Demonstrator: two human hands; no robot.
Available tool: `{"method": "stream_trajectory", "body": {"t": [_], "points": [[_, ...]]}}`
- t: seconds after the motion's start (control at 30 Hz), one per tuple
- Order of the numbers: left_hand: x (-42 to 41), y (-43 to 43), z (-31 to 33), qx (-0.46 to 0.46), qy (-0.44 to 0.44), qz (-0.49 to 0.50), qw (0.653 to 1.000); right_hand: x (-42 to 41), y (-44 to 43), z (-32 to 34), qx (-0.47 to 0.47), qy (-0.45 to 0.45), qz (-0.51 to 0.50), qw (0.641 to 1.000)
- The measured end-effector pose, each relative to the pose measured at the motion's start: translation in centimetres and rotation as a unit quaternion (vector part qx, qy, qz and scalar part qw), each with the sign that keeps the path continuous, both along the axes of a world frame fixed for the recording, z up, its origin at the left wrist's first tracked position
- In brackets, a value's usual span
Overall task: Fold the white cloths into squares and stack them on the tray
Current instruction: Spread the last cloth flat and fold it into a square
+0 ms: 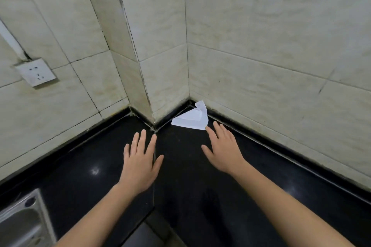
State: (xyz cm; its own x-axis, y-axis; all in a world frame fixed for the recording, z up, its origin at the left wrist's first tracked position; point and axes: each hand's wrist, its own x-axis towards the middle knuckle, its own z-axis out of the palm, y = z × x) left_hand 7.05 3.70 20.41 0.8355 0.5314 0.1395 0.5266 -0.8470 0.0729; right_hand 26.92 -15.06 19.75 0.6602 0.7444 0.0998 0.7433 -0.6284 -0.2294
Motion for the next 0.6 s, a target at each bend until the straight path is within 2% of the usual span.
{"method": "stream_trajectory", "body": {"t": [0.3, 0.43, 0.6], "points": [[11.3, 11.4, -7.0, -0.075, 0.075, -0.099, 0.989, 7.0, 9.0, -5.8, -0.081, 0.045, -0.066, 0.994], [18.4, 17.3, -12.1, -0.066, 0.115, -0.181, 0.974, 10.9, 13.4, -10.7, -0.133, 0.077, -0.111, 0.982], [26.2, 22.5, -18.2, -0.048, 0.148, -0.261, 0.953, 16.1, 18.5, -15.5, -0.25, 0.07, -0.086, 0.962]]}}
